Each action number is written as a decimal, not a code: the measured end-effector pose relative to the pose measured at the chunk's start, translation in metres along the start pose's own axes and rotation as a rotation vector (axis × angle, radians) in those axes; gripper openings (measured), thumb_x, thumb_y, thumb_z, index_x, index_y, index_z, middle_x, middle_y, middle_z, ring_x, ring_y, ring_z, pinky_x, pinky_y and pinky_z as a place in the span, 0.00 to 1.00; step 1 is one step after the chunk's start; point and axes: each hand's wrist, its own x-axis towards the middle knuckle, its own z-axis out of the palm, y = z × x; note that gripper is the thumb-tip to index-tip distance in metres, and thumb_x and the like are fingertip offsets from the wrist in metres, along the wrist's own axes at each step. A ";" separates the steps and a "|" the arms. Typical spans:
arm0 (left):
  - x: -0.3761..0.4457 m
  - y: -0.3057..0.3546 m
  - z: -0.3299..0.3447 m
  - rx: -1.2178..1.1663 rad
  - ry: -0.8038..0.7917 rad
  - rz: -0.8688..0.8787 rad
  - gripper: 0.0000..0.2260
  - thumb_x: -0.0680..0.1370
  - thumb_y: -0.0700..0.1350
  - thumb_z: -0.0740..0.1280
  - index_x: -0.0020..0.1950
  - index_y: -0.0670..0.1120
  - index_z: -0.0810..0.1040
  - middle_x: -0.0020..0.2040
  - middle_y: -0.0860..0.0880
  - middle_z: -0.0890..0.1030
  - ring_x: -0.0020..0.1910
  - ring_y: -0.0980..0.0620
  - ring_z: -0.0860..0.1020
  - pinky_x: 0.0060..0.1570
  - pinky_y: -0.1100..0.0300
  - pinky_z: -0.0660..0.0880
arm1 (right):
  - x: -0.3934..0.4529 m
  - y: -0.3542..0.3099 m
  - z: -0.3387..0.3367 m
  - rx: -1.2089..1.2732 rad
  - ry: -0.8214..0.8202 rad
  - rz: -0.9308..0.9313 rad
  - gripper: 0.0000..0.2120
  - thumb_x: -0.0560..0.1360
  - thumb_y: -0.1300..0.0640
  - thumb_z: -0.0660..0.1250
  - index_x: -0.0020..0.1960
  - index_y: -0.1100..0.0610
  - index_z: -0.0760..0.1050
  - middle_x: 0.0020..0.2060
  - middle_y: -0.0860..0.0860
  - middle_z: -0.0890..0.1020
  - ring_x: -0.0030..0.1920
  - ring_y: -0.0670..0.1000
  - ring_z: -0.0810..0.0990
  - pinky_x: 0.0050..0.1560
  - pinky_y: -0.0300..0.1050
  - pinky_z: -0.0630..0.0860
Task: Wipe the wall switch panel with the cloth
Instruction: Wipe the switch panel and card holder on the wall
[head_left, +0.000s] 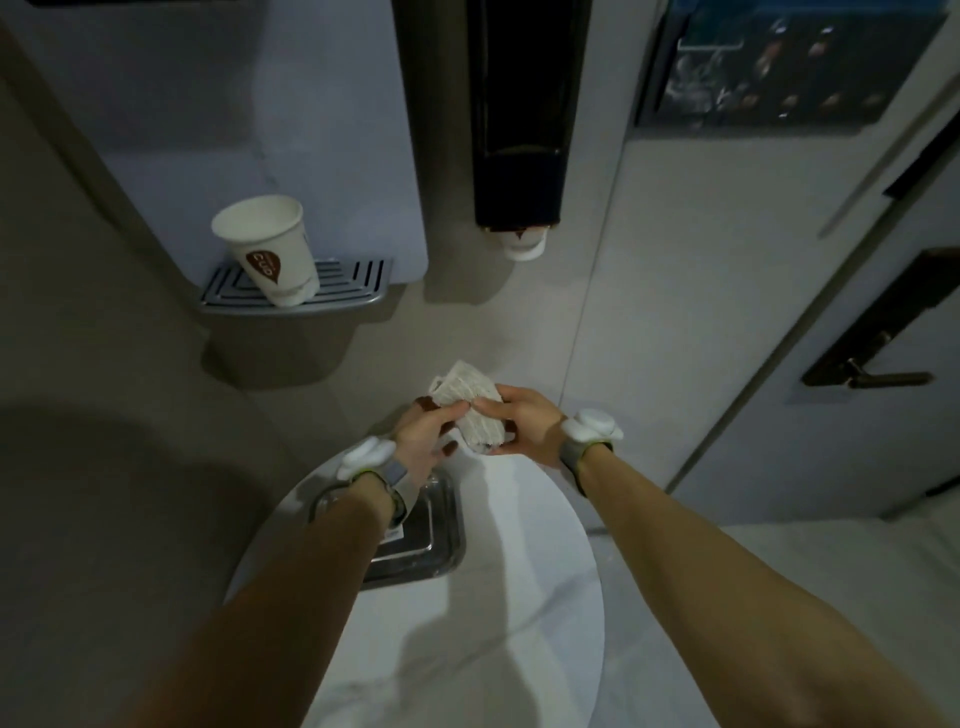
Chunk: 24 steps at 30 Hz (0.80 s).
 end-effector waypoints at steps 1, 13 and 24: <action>-0.004 0.003 0.004 -0.008 -0.014 -0.022 0.24 0.65 0.48 0.75 0.60 0.48 0.77 0.61 0.44 0.80 0.61 0.42 0.76 0.60 0.43 0.73 | -0.003 -0.005 -0.001 0.019 -0.023 -0.013 0.15 0.77 0.59 0.66 0.63 0.58 0.74 0.54 0.57 0.81 0.56 0.59 0.79 0.58 0.58 0.78; -0.026 0.052 0.051 0.324 0.013 0.404 0.12 0.72 0.33 0.67 0.51 0.48 0.76 0.45 0.49 0.79 0.40 0.53 0.75 0.39 0.61 0.70 | -0.036 -0.053 -0.021 -0.028 0.247 -0.122 0.05 0.77 0.62 0.65 0.44 0.54 0.71 0.41 0.58 0.79 0.36 0.54 0.79 0.32 0.44 0.80; -0.043 0.064 0.096 0.793 0.030 0.771 0.12 0.66 0.46 0.72 0.48 0.47 0.80 0.51 0.53 0.76 0.50 0.48 0.78 0.52 0.61 0.73 | -0.064 -0.083 -0.045 0.159 0.256 -0.151 0.12 0.77 0.65 0.59 0.58 0.61 0.77 0.46 0.59 0.81 0.40 0.54 0.81 0.43 0.49 0.82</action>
